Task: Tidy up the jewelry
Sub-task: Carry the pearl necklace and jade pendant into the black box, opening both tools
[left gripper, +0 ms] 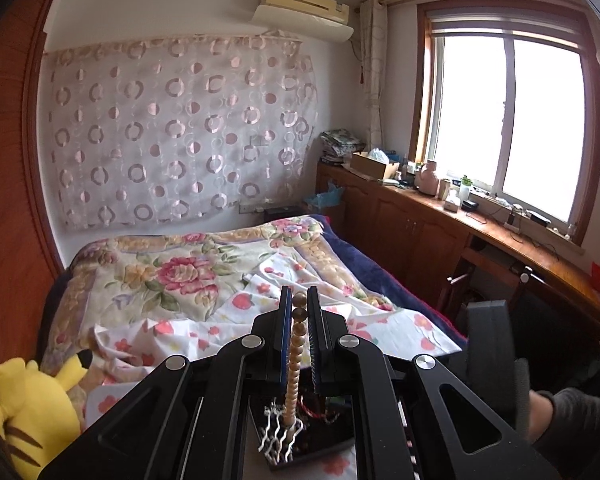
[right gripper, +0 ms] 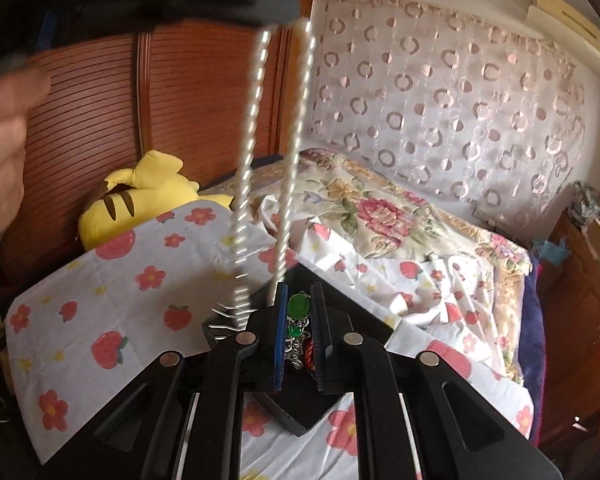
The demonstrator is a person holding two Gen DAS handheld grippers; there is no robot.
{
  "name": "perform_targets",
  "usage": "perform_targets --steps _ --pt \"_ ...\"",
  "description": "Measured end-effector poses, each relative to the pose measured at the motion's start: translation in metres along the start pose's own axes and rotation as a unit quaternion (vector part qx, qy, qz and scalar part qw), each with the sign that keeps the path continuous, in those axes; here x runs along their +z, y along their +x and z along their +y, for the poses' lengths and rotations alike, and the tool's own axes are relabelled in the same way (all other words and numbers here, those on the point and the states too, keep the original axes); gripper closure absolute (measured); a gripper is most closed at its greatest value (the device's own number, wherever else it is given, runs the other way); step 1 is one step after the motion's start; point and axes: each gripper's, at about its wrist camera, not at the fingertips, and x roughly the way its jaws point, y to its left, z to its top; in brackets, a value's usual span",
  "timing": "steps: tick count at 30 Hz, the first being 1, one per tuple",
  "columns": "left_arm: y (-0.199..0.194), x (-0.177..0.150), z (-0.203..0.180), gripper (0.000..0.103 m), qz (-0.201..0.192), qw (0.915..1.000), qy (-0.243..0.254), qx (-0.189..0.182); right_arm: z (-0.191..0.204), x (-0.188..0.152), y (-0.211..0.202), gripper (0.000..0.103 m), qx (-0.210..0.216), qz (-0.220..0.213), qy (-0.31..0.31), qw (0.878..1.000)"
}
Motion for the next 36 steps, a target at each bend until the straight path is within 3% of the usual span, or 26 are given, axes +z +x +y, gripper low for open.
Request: perform_targets --steps 6,14,25,28,31,33,35,36 --pt "0.036 -0.001 0.01 0.096 0.025 0.9996 -0.014 0.003 -0.012 -0.013 0.024 0.09 0.012 0.017 0.015 1.0" --pt "0.088 -0.055 0.026 0.096 0.096 0.9949 -0.032 0.004 -0.024 -0.033 0.049 0.09 0.021 0.039 0.042 0.998" --pt "0.097 -0.091 0.027 0.096 0.122 0.992 -0.03 0.002 -0.026 -0.042 0.042 0.089 0.02 0.035 0.062 0.997" --pt "0.097 -0.095 0.027 0.096 0.125 0.9917 -0.028 0.008 -0.027 -0.046 0.035 0.075 0.012 0.03 0.067 0.997" --pt "0.096 -0.1 0.027 0.096 0.126 0.9917 -0.027 0.011 -0.026 -0.049 0.028 0.072 0.01 0.025 0.073 0.997" --pt "0.094 -0.101 0.027 0.089 0.125 0.9916 -0.03 0.013 -0.026 -0.05 0.023 0.072 0.007 0.023 0.074 0.997" --pt "0.09 -0.103 0.027 0.071 0.122 0.992 -0.03 0.016 -0.024 -0.053 0.018 0.072 0.007 0.02 0.077 0.997" --pt "0.088 -0.104 0.027 0.068 0.12 0.9921 -0.029 0.019 -0.023 -0.055 0.014 0.072 0.006 0.019 0.08 0.997"
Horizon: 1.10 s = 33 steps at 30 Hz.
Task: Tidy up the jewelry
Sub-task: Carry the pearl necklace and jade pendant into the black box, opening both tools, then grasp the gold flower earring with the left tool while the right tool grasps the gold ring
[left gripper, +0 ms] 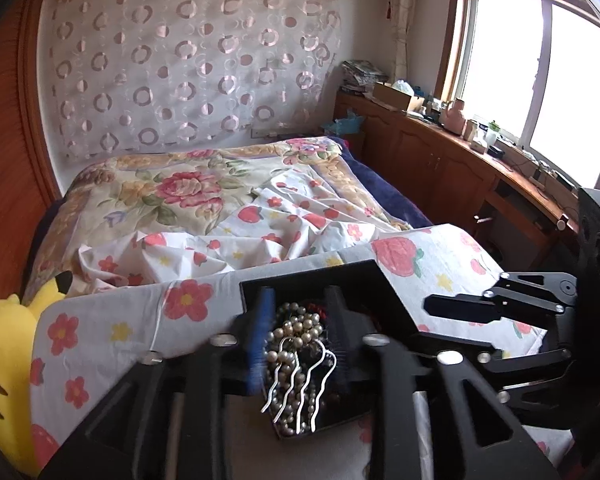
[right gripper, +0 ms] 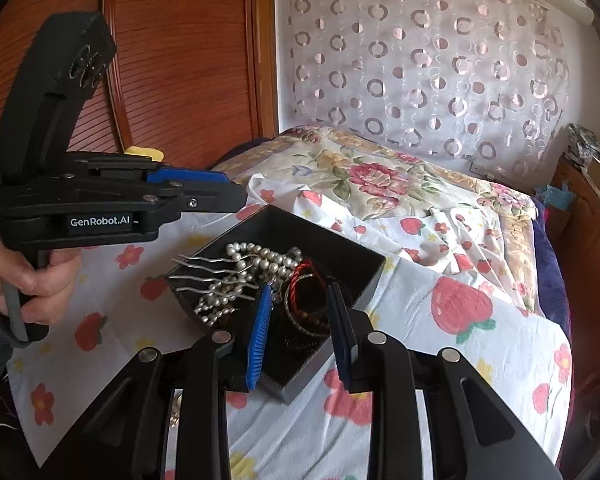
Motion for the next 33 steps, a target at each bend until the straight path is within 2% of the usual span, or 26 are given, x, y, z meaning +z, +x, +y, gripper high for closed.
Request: perform_targets --steps 3,5,8,14,21,27,31,33 --pt "-0.007 -0.006 0.001 0.054 -0.004 0.9999 0.002 0.01 0.002 -0.009 -0.009 0.072 0.0 -0.001 0.007 1.0" --pt "-0.013 -0.01 0.001 0.035 -0.01 0.9998 0.003 0.016 0.006 -0.017 -0.014 0.072 0.003 0.002 0.007 1.0" --pt "-0.026 -0.025 0.004 0.023 -0.019 0.9996 0.004 0.023 0.015 -0.029 -0.018 0.072 0.005 0.009 0.002 1.0" --pt "-0.031 -0.06 0.01 0.023 0.009 0.9998 -0.013 0.008 0.026 -0.058 -0.021 0.072 0.012 0.036 0.009 0.999" --pt "-0.021 -0.1 -0.004 0.023 0.058 0.9983 -0.003 -0.009 0.029 -0.085 -0.017 0.072 0.008 0.06 0.021 0.998" --pt "-0.012 -0.12 -0.028 0.043 0.09 0.995 0.013 -0.041 0.021 -0.099 -0.024 0.072 0.0 0.062 0.042 0.997" --pt "-0.007 -0.127 -0.043 0.058 0.101 0.9932 0.026 -0.051 0.014 -0.103 -0.03 0.072 -0.005 0.06 0.051 0.997" --pt "-0.005 -0.13 -0.049 0.061 0.106 0.9924 0.033 -0.054 0.011 -0.105 -0.033 0.072 -0.006 0.059 0.054 0.997"
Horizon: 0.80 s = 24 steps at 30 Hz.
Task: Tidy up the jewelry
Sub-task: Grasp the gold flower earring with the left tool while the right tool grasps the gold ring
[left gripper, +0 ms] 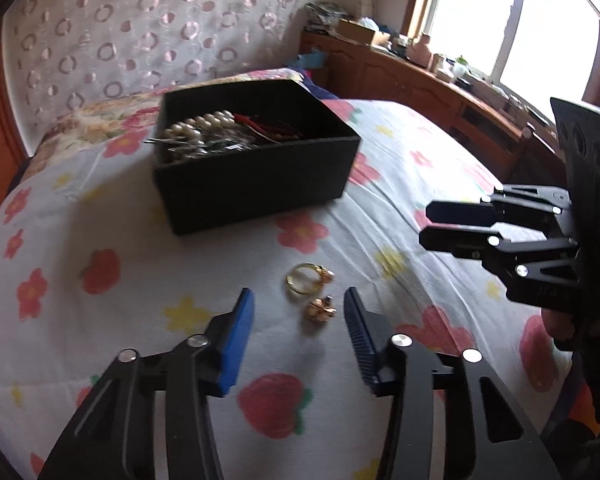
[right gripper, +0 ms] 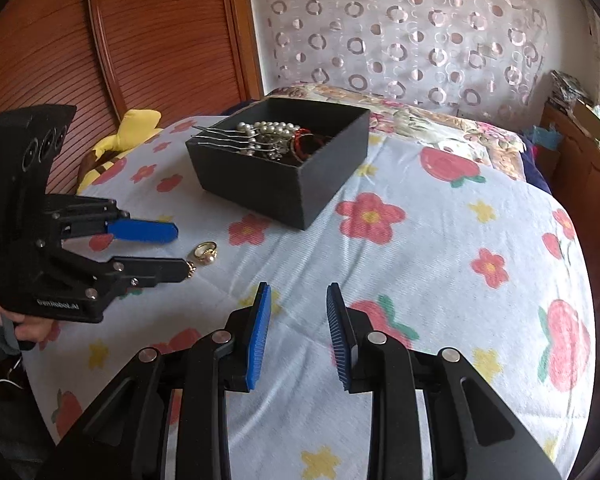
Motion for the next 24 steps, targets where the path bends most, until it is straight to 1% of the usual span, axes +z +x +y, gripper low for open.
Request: perform_targets --steps 2,3,4,6,7,8,11,14,18,24 --pt "0.002 0.001 -0.004 0.065 0.002 1.0 0.005 0.0 -0.001 -0.001 -0.002 0.072 0.001 -0.003 0.003 1.0" --pt "0.003 0.001 -0.007 0.065 0.001 0.9999 0.011 0.005 -0.001 0.0 -0.003 0.072 0.001 -0.003 0.003 1.0" --pt "0.004 0.002 -0.009 0.068 0.002 0.9999 0.015 0.007 -0.001 -0.001 -0.003 0.072 0.002 -0.005 0.003 1.0" --pt "0.005 0.003 -0.014 0.076 0.003 0.9996 0.025 0.014 -0.001 0.0 -0.003 0.072 0.003 -0.006 0.003 1.0" --pt "0.006 0.003 -0.016 0.084 0.003 0.9994 0.03 0.017 0.0 0.0 -0.003 0.072 0.004 -0.006 0.003 1.0" --pt "0.005 0.003 -0.018 0.089 0.004 0.9992 0.034 0.02 0.001 0.001 -0.003 0.072 0.005 -0.006 0.002 1.0" --pt "0.003 0.002 -0.016 0.089 0.003 0.999 0.039 0.021 0.003 0.002 -0.001 0.072 0.009 -0.005 -0.002 1.0" --pt "-0.002 -0.001 -0.011 0.089 -0.001 0.9996 0.025 0.016 0.011 0.004 0.005 0.072 0.018 0.001 -0.01 1.0" --pt "-0.011 -0.003 0.001 0.089 -0.01 0.9997 0.01 0.02 0.026 0.009 0.016 0.072 0.032 0.01 -0.029 0.999" --pt "-0.026 -0.004 0.025 0.089 -0.025 0.999 -0.013 0.035 0.046 0.018 0.036 0.072 0.047 0.026 -0.053 0.997"
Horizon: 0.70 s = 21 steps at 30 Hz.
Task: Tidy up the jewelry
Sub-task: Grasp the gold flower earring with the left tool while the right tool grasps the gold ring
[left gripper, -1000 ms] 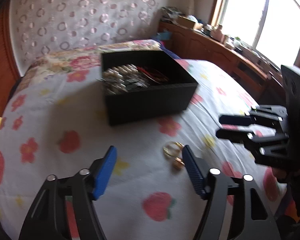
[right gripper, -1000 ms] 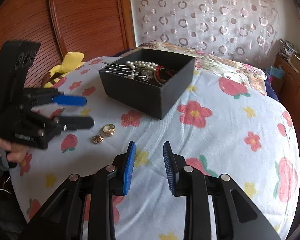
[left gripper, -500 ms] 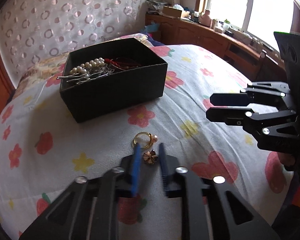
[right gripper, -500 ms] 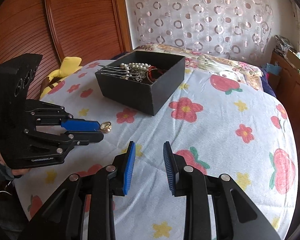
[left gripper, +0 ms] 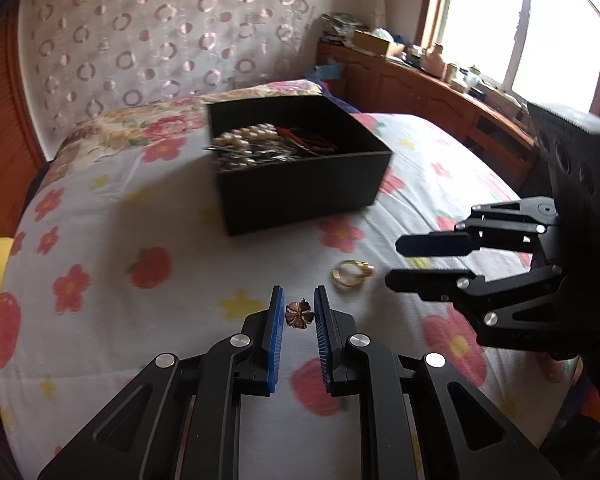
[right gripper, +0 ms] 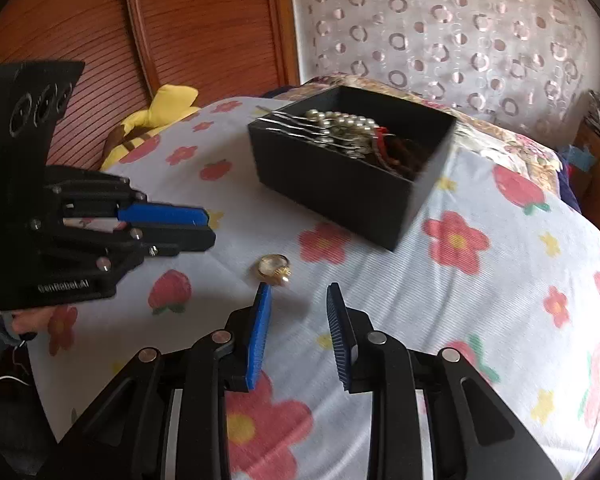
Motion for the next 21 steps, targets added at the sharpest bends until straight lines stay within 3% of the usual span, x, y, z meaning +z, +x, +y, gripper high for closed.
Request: perform_targets --steps 3,10,12,14,21 --pt "-0.004 -0.001 0.009 0.089 -0.004 0.9999 -0.008 0.007 0.006 0.005 0.008 0.064 0.005 0.009 -0.009 1.0" --pt "-0.008 -0.002 0.019 0.089 -0.013 0.9995 -0.024 0.014 0.019 0.012 0.017 0.062 -0.017 0.021 -0.05 0.998" --pt "-0.008 -0.001 0.021 0.089 -0.013 0.9995 -0.025 0.013 0.02 0.012 0.018 0.066 -0.016 0.022 -0.053 0.998" --pt "-0.009 -0.002 0.023 0.089 -0.014 0.9995 -0.026 0.014 0.02 0.013 0.017 0.082 -0.01 0.021 -0.057 0.998" --pt "-0.015 0.005 0.022 0.089 -0.025 0.9994 -0.022 0.011 0.012 0.015 0.007 0.082 -0.001 0.008 -0.044 0.999"
